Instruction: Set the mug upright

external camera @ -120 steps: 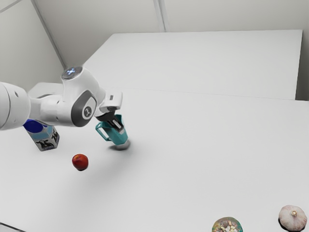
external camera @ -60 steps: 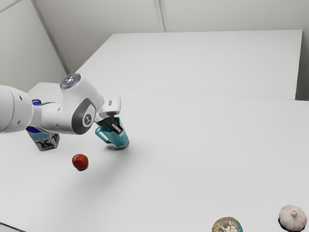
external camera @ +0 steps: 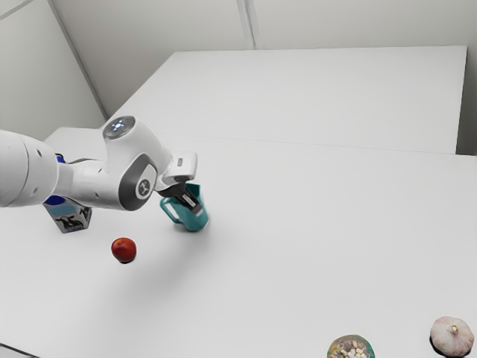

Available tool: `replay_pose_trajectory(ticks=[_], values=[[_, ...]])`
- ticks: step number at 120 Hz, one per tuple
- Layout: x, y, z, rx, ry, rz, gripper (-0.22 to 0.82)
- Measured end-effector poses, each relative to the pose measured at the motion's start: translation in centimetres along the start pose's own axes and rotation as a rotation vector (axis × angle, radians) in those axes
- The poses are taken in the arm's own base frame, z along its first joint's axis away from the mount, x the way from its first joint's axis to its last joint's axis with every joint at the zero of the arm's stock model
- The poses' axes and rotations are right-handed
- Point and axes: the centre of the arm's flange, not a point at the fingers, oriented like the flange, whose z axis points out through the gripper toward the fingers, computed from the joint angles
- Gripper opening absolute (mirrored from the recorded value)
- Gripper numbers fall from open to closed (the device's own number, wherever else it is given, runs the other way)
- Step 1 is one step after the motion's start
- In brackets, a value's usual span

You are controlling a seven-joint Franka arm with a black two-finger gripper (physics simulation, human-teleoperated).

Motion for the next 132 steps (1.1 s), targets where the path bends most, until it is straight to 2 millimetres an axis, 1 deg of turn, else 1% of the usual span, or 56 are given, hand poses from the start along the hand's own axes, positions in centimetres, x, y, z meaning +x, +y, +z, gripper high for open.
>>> replay_pose_trajectory(ticks=[35, 51, 73, 100, 108, 114, 123, 132], values=[[-0.2, -1.0, -0.4, 0.011, 0.005, -0.01, 0.29], [0.0, -1.3, -0.9, 0.016, 0.014, -0.013, 0.37], [0.4, -1.5, -1.9, 0.022, 0.033, -0.01, 0.44], [1.1, -1.1, -4.0, 0.027, 0.071, 0.001, 0.49], [1.7, -0.5, -4.6, 0.026, 0.085, 0.015, 0.5], [2.5, -0.1, -5.4, 0.026, 0.1, 0.027, 0.51], [4.5, -0.1, -7.1, 0.034, 0.131, 0.044, 0.54], [7.2, -0.7, -9.0, 0.042, 0.148, 0.053, 0.56]])
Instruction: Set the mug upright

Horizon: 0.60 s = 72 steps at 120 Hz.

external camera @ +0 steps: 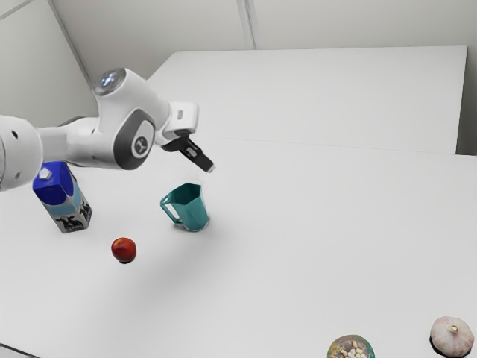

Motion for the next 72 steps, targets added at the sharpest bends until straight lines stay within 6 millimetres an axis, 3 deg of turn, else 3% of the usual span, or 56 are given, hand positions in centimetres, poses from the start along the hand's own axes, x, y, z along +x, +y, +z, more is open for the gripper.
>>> replay_pose_trajectory(ticks=[17, 39, 53, 72], values=[[5.3, -2.1, -1.6, -0.018, -0.049, -0.013, 0.58], [8.3, -6.2, -2.1, -0.071, -0.219, -0.112, 0.59], [8.6, -7.5, -1.7, -0.115, -0.332, -0.179, 0.6], [7.5, -7.1, -1.2, -0.162, -0.447, -0.237, 0.6]])
